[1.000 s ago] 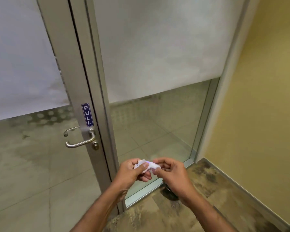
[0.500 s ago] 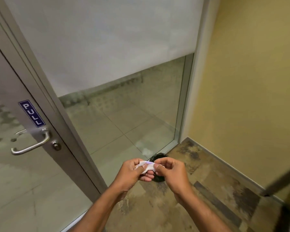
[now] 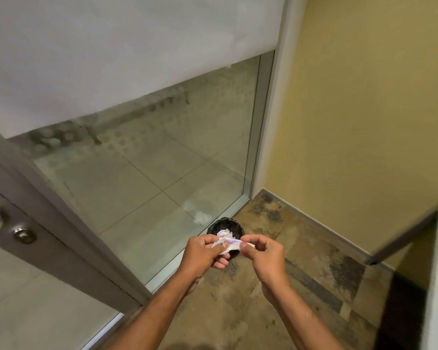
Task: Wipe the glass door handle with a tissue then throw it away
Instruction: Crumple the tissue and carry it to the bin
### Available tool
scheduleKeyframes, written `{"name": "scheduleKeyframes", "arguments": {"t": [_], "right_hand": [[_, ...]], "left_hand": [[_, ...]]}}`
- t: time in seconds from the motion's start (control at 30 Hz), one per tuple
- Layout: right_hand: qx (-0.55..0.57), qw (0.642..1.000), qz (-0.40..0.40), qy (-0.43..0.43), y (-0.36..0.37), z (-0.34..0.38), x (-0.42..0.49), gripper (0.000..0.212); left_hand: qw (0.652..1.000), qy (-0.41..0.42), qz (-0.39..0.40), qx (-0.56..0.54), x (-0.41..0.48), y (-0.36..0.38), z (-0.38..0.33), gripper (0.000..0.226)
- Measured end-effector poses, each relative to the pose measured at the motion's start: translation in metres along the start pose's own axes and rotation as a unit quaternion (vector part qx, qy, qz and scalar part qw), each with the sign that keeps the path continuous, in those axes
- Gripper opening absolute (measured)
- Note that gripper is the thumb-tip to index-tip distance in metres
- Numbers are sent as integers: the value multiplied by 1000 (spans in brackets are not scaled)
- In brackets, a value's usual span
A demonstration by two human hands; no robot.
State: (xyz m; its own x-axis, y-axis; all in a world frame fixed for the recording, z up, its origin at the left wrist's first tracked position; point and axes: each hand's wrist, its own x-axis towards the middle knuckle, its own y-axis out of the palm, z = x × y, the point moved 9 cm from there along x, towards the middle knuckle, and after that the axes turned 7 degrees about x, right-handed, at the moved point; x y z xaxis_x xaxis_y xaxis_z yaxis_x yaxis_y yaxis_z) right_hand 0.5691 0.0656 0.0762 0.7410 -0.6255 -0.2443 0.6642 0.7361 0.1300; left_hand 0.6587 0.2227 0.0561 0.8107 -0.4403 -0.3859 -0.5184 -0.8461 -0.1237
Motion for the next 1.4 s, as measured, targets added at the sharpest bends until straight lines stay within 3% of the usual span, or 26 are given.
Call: {"name": "scheduleKeyframes", "arguments": {"t": [0.23, 0.63, 0.97, 1.23, 1.4], "right_hand": [[-13, 998, -24, 51, -4, -69, 93, 19], [-18, 992, -40, 117, -7, -164, 240, 24], [-75, 989, -76, 102, -5, -223, 318, 22], [-164, 979, -89, 81, 3, -272, 376, 15], [-227, 968, -88, 57, 4, -306, 412, 15]], "left_hand": [[998, -56, -40, 11, 94, 4, 42, 17], [993, -115, 0, -15, 241, 29, 110, 18], [984, -148, -32, -91, 327, 15, 166, 29], [973, -181, -92, -107, 389, 5, 228, 9], [964, -190, -134, -125, 418, 2, 266, 13]]}}
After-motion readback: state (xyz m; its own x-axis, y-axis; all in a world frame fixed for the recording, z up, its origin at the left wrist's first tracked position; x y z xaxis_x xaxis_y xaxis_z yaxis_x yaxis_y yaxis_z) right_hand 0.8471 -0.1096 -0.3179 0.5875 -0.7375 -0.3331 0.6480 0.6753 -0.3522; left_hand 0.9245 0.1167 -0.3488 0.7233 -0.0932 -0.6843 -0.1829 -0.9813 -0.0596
